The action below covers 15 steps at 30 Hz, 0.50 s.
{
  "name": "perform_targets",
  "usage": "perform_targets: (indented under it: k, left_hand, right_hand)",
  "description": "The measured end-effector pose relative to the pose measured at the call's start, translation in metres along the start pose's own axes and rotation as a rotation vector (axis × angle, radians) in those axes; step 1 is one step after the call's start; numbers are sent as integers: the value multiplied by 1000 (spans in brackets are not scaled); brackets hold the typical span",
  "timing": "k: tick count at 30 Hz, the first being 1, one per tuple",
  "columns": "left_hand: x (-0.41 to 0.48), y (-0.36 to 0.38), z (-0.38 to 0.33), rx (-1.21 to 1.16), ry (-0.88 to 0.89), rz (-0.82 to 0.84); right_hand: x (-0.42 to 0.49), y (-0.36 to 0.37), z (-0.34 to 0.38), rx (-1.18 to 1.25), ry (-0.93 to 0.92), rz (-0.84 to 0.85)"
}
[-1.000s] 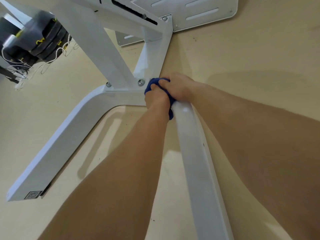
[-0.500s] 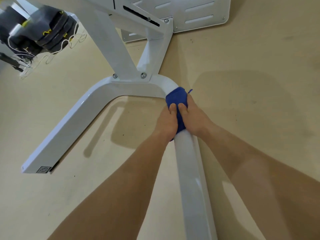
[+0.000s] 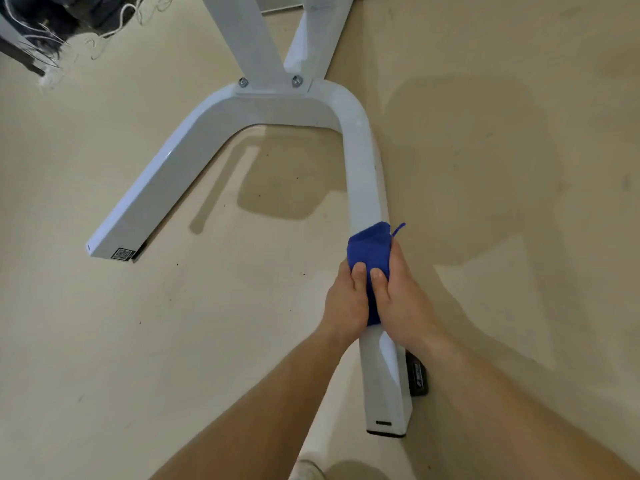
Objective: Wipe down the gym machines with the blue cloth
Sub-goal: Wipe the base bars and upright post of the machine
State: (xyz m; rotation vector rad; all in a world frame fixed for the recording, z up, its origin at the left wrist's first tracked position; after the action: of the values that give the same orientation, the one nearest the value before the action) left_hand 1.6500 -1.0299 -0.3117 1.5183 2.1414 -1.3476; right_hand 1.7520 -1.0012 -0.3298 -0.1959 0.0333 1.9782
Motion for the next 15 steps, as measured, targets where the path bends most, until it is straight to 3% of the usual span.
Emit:
perform_targets:
  k: [11, 15]
  left_hand:
    - [87, -23, -80, -4, 112, -49]
    - [94, -18, -78, -35, 84, -24]
  right_hand:
    - [113, -17, 13, -7, -41, -36]
    - [122, -16, 8, 40, -17, -46]
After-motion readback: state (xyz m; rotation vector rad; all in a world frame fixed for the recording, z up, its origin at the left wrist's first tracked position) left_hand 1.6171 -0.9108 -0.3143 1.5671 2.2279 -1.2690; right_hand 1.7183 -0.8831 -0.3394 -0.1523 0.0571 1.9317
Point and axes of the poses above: each hand's wrist, its own x-axis towards the middle knuckle, its own y-axis out of the palm, z = x × y, the point moved 10 cm from there along x, towards the middle knuckle, and after that the axes turned 10 degrees about -y, right-handed, at the moved point
